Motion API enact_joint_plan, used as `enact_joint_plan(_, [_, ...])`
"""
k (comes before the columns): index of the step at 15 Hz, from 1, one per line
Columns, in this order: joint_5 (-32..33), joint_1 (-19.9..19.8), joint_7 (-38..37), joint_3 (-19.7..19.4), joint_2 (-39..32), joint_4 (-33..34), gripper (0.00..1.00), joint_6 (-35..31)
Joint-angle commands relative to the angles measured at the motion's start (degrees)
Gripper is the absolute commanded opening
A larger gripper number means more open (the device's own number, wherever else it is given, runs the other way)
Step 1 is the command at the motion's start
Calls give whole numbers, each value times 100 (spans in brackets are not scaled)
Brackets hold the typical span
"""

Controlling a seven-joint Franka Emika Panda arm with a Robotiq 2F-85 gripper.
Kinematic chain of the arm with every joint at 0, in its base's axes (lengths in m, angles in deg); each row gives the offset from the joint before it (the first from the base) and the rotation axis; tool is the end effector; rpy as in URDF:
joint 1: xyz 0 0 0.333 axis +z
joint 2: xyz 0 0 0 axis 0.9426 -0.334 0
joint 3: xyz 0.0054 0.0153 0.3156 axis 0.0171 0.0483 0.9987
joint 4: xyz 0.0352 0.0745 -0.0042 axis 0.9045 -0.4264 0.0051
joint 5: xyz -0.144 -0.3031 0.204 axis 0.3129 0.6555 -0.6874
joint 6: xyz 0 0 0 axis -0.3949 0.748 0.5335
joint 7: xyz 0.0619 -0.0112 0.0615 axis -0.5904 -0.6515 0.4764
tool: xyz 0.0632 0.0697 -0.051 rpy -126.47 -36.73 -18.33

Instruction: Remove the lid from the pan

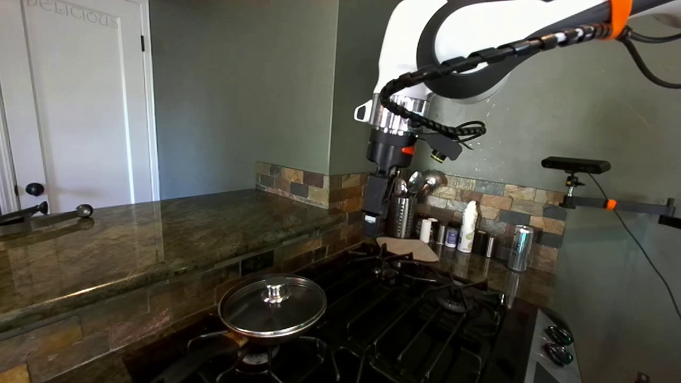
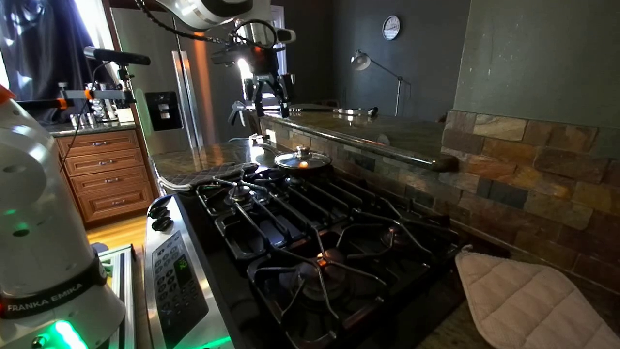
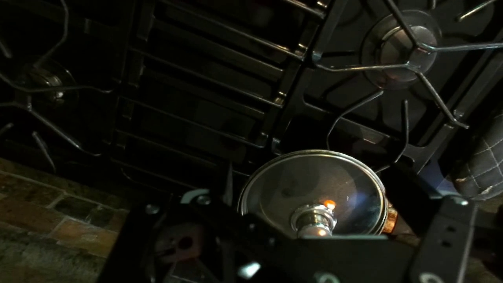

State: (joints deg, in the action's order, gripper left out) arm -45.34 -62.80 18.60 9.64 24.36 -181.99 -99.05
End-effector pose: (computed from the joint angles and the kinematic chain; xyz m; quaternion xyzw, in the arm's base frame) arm 0.4424 0.0907 0.5024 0.9800 0.1837 0.0704 0.0292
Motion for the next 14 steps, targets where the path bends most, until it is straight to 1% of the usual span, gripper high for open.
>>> enact_joint_plan(1, [-253,13,-567,183,-618,280,100,-48])
enact_joint_plan(4, [-342,29,-804,291,-1124,555,100,-203])
enact_joint_plan(8, [-234,40,-912,398,-1915,1075,100,-442])
enact_joint_plan(14, [-48,92,-1029,444,-2826,1856,100,-595])
